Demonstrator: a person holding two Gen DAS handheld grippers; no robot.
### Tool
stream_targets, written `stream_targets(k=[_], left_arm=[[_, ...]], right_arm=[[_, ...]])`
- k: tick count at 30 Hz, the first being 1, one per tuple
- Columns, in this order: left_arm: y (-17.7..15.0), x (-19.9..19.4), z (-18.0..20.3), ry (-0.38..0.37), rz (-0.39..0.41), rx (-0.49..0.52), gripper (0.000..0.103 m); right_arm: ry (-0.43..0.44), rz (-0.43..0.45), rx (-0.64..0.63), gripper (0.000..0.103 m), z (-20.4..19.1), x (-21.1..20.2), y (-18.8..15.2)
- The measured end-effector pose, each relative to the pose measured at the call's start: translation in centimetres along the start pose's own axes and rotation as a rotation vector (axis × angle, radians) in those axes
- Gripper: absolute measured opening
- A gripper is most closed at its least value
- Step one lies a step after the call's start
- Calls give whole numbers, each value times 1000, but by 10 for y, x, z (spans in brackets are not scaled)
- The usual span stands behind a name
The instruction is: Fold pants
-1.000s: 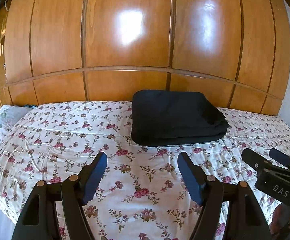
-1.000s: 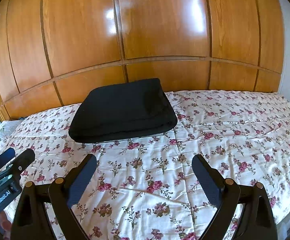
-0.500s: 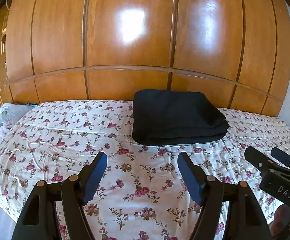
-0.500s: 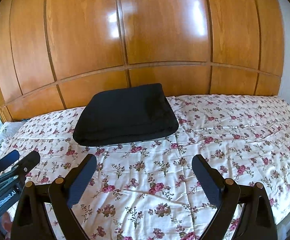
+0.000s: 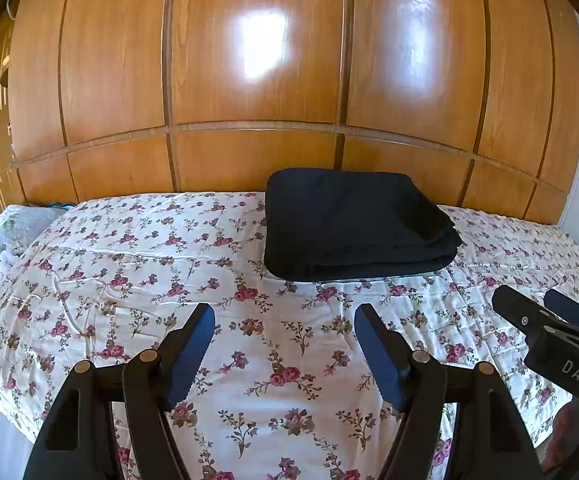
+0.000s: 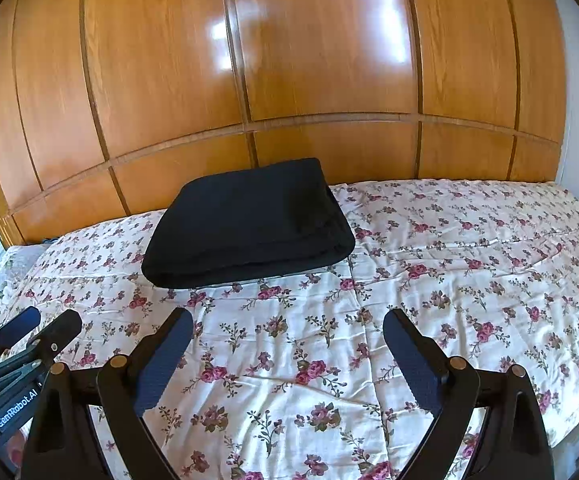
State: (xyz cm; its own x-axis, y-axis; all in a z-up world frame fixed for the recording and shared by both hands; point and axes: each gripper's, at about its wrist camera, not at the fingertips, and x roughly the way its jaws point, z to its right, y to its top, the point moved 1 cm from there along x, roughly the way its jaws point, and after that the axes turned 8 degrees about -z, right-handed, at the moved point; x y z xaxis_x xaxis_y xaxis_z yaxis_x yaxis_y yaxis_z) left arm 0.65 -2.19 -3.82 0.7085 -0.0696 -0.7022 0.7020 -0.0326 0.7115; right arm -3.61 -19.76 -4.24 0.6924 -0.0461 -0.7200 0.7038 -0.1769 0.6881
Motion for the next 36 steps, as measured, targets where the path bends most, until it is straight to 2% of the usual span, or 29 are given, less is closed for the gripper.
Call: stream_targets(k=[36], left_arm=[[-3, 7, -3, 2, -29, 6, 74]], right_arm=[[4, -24, 10, 96, 0, 5, -2]])
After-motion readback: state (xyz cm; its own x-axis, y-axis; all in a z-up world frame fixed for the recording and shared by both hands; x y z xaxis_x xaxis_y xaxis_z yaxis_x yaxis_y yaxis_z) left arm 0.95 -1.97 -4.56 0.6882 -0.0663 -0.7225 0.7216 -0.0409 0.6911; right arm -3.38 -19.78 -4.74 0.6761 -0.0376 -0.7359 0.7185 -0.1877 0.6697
